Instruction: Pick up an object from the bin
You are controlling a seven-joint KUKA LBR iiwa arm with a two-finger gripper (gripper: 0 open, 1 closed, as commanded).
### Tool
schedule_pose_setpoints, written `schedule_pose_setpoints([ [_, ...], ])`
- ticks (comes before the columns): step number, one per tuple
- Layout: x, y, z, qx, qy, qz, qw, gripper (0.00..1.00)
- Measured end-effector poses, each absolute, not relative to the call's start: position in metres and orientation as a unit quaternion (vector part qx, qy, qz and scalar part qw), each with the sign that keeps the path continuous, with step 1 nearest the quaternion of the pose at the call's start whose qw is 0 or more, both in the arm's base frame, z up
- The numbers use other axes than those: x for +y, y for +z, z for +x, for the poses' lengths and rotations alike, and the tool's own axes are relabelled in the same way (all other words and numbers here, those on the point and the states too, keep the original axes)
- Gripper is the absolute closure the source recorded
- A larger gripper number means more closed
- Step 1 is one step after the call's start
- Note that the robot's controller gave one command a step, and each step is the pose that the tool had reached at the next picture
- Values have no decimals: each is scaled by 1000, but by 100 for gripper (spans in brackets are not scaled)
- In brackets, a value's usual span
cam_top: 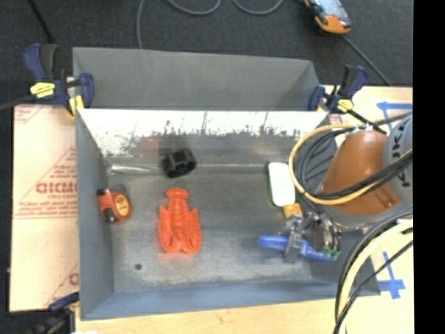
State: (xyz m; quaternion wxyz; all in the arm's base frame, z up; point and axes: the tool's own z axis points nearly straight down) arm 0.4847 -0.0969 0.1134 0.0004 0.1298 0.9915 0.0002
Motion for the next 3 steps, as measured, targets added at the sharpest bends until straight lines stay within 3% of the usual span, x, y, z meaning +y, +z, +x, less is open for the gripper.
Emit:
schedule_pose_setpoints([
  [3,-98,160,485,992,0,128,1,100],
])
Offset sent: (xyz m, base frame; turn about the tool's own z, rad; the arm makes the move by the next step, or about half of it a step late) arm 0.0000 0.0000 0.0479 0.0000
